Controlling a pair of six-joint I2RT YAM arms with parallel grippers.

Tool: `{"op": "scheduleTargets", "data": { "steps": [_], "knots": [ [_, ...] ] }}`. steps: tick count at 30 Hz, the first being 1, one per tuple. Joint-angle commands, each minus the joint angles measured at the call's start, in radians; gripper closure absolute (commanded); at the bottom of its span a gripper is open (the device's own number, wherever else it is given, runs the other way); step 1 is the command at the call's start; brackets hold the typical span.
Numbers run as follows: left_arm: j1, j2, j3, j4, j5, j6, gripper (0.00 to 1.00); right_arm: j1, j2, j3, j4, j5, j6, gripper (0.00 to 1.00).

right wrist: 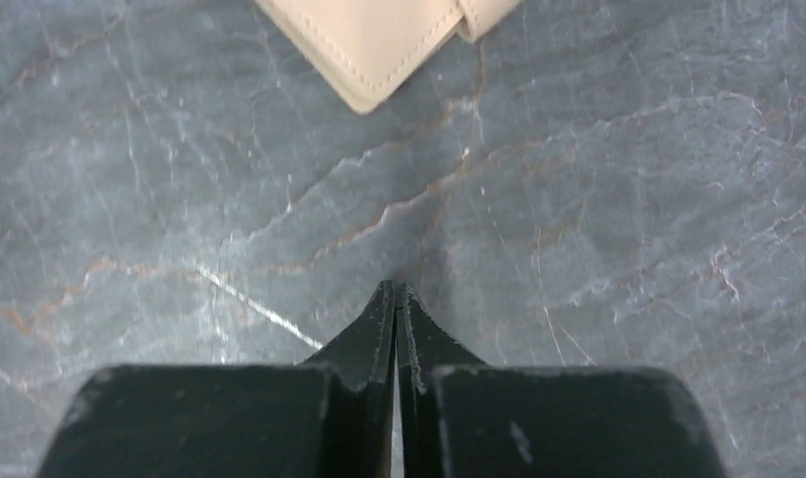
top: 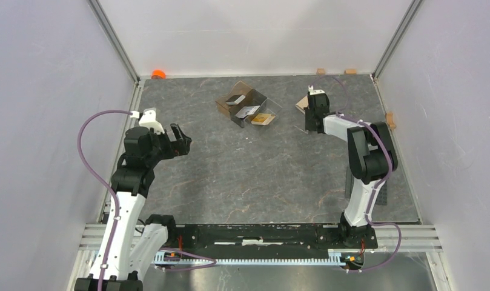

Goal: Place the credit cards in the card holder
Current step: Move the card holder to the center of the board.

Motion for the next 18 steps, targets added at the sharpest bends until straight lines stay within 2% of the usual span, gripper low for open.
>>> {"op": "scheduleTargets", "data": {
  "steps": [1,2,8,11,18],
  "knots": [
    [-0.005,0.009,-0.008,0.042,0.088,0.038,0.0,-0.02,-0.096,-0.014,0.036,-0.024,0.007,0.8],
    [-0.006,0.01,-0.008,0.042,0.091,0.037,0.0,-0.036,-0.089,0.014,0.017,-0.033,0.019,0.68],
    [-0.005,0.013,-0.009,0.042,0.088,0.036,0.0,-0.141,-0.025,0.1,0.032,-0.218,0.119,0.44],
    [-0.006,0.018,-0.006,0.042,0.088,0.035,0.0,-0.192,0.015,0.119,0.083,-0.326,0.169,0.4],
    [-0.006,0.021,-0.007,0.042,0.098,0.033,0.0,-0.292,0.114,0.166,0.202,-0.508,0.286,0.4]
  ]
}}
